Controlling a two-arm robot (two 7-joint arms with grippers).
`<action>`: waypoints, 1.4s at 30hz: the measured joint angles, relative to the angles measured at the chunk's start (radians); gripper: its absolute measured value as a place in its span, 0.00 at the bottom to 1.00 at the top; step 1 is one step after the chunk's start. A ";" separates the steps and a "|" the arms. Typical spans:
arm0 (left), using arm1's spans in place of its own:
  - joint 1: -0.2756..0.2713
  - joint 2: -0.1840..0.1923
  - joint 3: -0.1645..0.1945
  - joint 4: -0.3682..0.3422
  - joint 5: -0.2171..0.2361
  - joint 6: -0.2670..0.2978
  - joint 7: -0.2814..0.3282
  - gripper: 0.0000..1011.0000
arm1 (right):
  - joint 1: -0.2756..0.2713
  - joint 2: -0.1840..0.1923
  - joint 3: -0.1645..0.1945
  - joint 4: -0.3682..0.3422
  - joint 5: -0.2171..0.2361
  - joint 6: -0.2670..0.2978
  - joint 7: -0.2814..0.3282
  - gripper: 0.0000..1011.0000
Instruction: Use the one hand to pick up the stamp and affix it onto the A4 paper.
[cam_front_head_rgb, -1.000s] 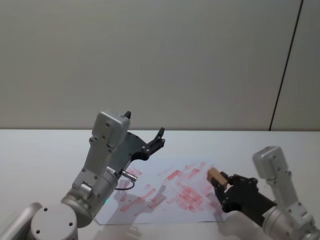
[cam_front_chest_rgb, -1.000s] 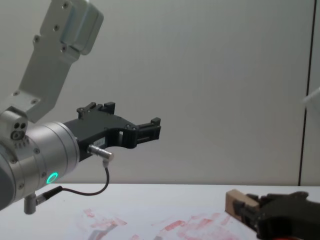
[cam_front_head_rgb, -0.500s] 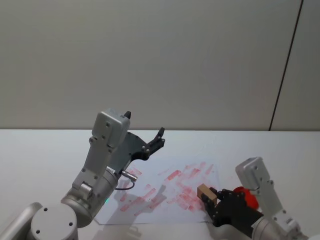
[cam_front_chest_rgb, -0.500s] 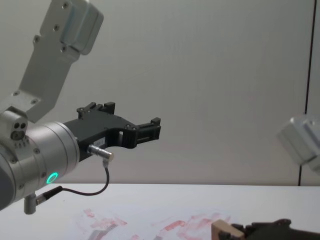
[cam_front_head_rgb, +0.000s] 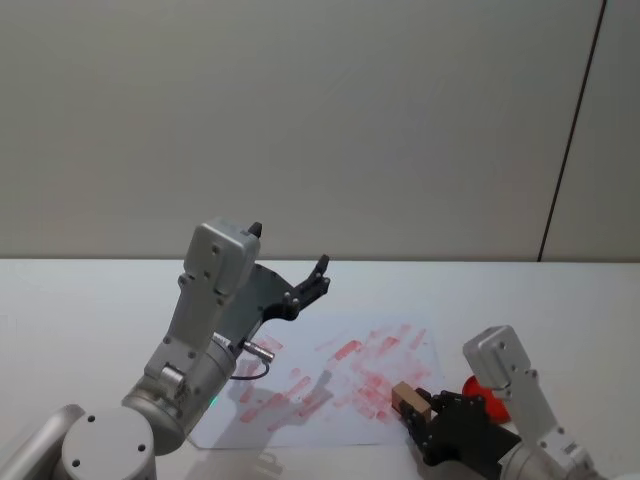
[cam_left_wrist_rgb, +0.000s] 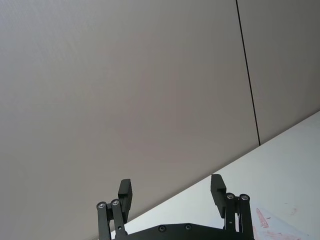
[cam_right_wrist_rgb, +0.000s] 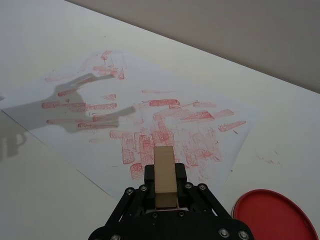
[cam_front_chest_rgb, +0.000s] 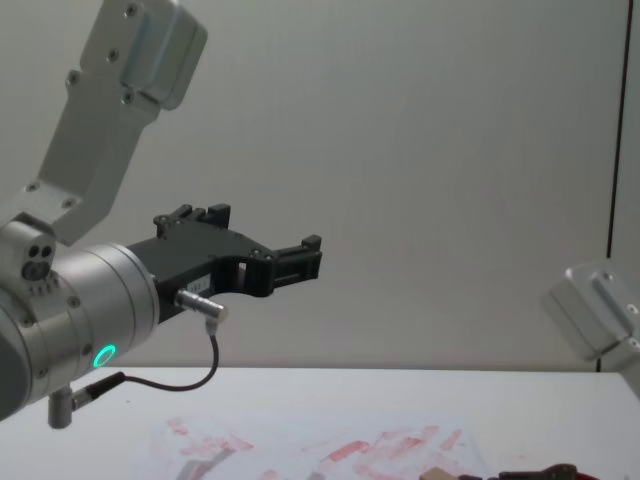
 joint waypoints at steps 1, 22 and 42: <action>0.000 0.000 0.000 0.000 0.000 0.000 0.000 0.99 | 0.001 -0.001 0.000 0.003 -0.001 0.000 0.001 0.21; 0.000 0.000 0.000 0.000 0.000 0.000 0.000 0.99 | 0.003 0.000 0.004 0.011 0.020 -0.010 -0.011 0.21; 0.000 0.000 0.000 0.000 0.000 0.000 0.000 0.99 | -0.018 0.059 0.070 -0.102 0.102 -0.064 -0.090 0.21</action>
